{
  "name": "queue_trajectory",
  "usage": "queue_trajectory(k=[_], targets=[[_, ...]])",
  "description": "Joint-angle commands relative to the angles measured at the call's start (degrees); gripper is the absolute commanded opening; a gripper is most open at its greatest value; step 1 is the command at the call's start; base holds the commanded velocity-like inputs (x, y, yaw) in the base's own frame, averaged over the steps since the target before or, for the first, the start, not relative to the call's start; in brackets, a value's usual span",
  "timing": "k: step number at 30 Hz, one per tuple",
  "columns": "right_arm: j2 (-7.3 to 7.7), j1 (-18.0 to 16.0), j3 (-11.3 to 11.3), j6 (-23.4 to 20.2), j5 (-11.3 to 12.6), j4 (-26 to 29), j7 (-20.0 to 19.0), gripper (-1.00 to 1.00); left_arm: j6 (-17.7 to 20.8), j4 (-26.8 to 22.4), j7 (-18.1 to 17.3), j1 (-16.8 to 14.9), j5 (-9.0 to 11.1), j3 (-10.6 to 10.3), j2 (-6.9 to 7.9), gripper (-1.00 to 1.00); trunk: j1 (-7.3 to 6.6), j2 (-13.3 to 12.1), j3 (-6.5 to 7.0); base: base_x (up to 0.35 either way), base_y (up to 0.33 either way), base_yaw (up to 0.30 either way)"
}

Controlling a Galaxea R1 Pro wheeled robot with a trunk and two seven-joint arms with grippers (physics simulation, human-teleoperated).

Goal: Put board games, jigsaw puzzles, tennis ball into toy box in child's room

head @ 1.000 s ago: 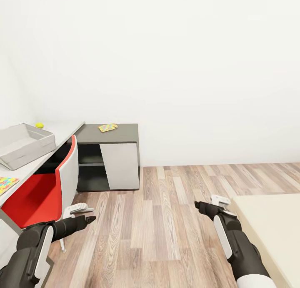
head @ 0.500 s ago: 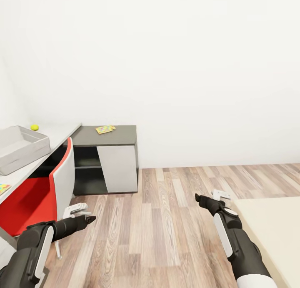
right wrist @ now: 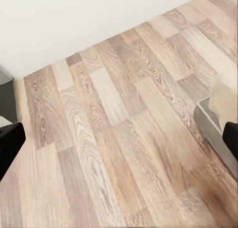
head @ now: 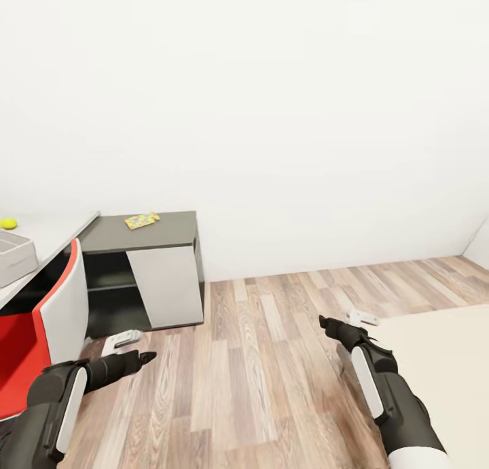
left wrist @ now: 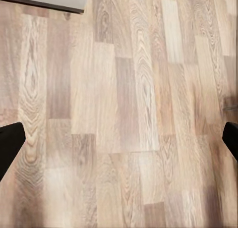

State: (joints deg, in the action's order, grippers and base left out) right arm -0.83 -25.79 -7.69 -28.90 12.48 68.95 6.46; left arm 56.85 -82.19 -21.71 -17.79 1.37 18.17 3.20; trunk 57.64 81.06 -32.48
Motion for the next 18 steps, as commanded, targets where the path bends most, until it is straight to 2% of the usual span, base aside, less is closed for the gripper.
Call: queue_trajectory(k=[1,16,18], targets=[[0.02,-0.05,-0.04,-0.24,0.86,0.06,0.40,1.00,0.36,-0.06,-0.13,-0.05,0.13,0.09,0.05,1.00,-0.23,-0.38,0.18,0.001,0.000,-0.252],[0.01,-0.05,-0.02,-0.19,1.26,0.04,0.40,1.00,0.45,-0.08,-0.17,-0.13,0.20,0.20,0.21,1.00,-3.52,-6.40,3.25,0.000,0.000,-0.268],[0.06,-0.05,-0.03,-0.19,1.29,0.04,0.40,1.00,0.45,-0.08,-0.17,-0.13,0.21,0.26,0.22,1.00,-3.52,-6.40,3.30,0.000,0.000,-0.276]])
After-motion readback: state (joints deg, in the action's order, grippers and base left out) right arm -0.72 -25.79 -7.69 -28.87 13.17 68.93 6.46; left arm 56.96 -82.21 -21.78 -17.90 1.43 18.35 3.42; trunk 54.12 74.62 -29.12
